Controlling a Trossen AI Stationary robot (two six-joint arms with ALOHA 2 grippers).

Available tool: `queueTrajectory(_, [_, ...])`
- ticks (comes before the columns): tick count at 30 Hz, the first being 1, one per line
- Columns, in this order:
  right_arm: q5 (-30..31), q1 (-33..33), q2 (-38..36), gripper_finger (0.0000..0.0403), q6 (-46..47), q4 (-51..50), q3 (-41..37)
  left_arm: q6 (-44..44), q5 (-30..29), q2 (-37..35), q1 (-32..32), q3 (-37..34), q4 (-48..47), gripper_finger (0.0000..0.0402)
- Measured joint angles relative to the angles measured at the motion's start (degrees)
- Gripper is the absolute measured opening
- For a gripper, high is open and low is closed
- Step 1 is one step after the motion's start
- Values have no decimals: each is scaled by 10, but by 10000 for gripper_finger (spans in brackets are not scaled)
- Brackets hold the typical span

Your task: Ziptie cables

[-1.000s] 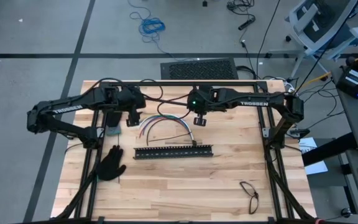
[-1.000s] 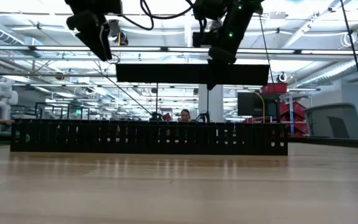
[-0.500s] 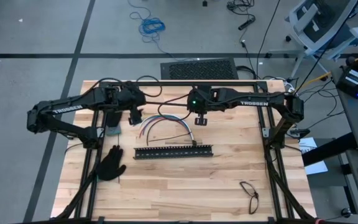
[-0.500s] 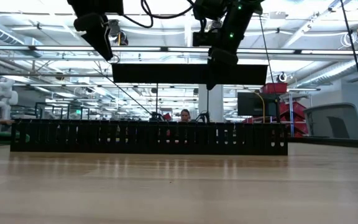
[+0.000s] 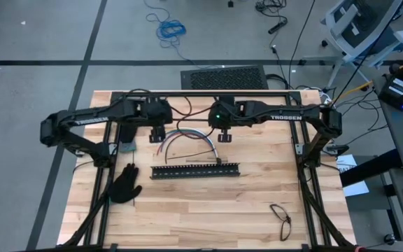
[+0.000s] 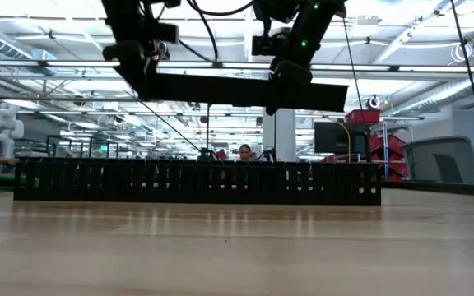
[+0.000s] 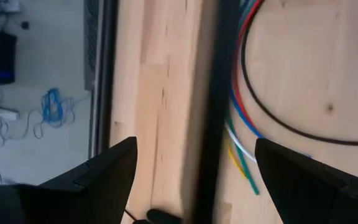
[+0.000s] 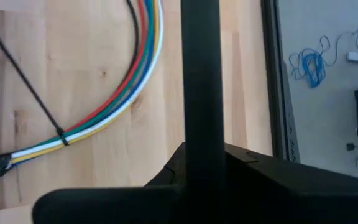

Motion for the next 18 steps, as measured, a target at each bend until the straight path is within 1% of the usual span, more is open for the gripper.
queueTrajectory(3, [-2,5,0,22,0,0,0,1,-15,19,-1,0,-2,321])
queueTrajectory(7, [-1,8,0,22,0,3,0,1,-39,21,0,0,-2,319])
queueTrajectory(11, [-1,7,0,22,0,3,0,1,-78,17,-1,0,0,300])
queueTrajectory(13, [1,7,0,22,0,3,0,1,-81,17,2,0,7,282])
queueTrajectory(15, [2,7,0,22,-2,3,0,0,-79,17,7,0,9,254])
queueTrajectory(16, [2,7,0,22,-3,4,0,1,-78,21,9,0,10,234])
queueTrajectory(18, [5,7,0,22,-3,5,0,9,-76,27,15,0,10,182])
